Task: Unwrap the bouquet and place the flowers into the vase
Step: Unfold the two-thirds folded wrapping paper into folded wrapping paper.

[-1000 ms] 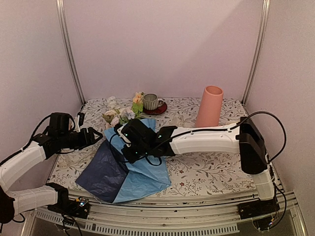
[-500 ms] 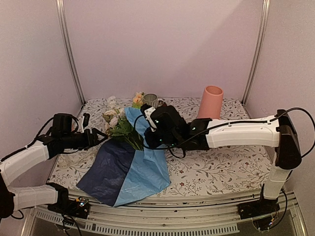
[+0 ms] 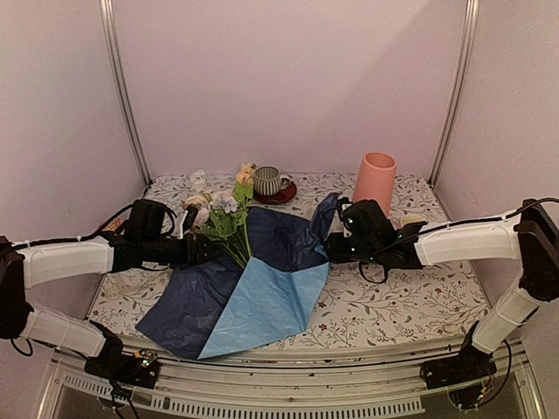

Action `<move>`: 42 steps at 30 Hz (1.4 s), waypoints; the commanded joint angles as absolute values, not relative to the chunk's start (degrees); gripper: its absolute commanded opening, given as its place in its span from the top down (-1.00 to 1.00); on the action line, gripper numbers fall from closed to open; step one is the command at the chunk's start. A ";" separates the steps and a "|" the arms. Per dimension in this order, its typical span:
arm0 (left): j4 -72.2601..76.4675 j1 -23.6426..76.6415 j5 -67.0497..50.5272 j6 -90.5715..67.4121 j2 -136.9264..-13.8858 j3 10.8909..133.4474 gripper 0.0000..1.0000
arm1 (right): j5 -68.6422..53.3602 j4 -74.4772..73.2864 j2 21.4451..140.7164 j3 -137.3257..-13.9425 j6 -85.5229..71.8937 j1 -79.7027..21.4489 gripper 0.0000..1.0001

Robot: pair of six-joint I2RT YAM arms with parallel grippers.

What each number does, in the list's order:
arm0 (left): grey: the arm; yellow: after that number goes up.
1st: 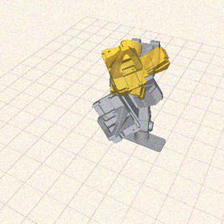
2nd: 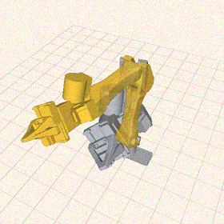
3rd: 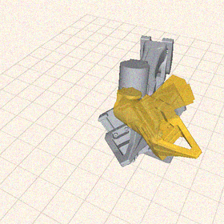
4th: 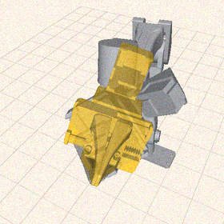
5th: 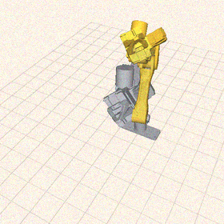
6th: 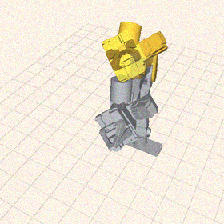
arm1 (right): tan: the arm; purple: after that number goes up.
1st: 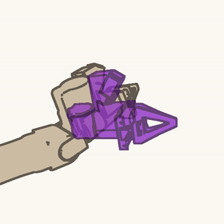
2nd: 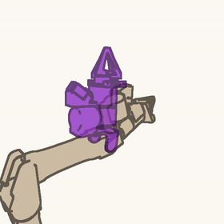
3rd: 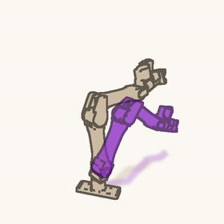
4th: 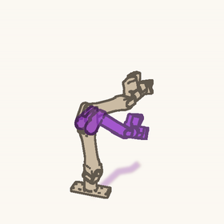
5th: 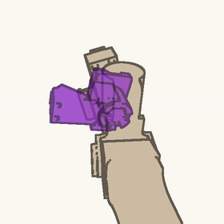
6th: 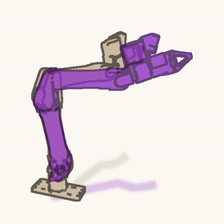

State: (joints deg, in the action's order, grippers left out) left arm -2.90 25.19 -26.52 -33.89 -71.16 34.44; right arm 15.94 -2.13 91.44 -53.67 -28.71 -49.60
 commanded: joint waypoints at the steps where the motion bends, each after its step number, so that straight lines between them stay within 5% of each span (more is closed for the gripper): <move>1: -0.46 26.19 -25.85 -32.90 -72.32 37.17 -0.42 | 17.62 -1.69 87.91 -51.04 -29.50 -47.16 -0.01; 16: -5.27 29.82 -18.59 -31.70 -72.71 36.51 -0.36 | 18.49 -7.11 78.30 -60.38 -10.93 -48.14 -0.22; 34: -7.65 31.99 -13.82 -30.06 -70.47 37.64 -0.33 | -4.17 -5.77 79.81 -69.70 -6.14 -50.03 -0.31; 42: -4.74 31.99 -14.35 -30.01 -67.54 36.19 -0.02 | -9.10 -2.68 86.46 -70.88 -8.68 -50.06 -0.31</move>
State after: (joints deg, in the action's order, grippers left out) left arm -6.57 31.16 -14.46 -30.76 -68.73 36.40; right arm -5.82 -4.62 82.26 -69.76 -7.27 -49.82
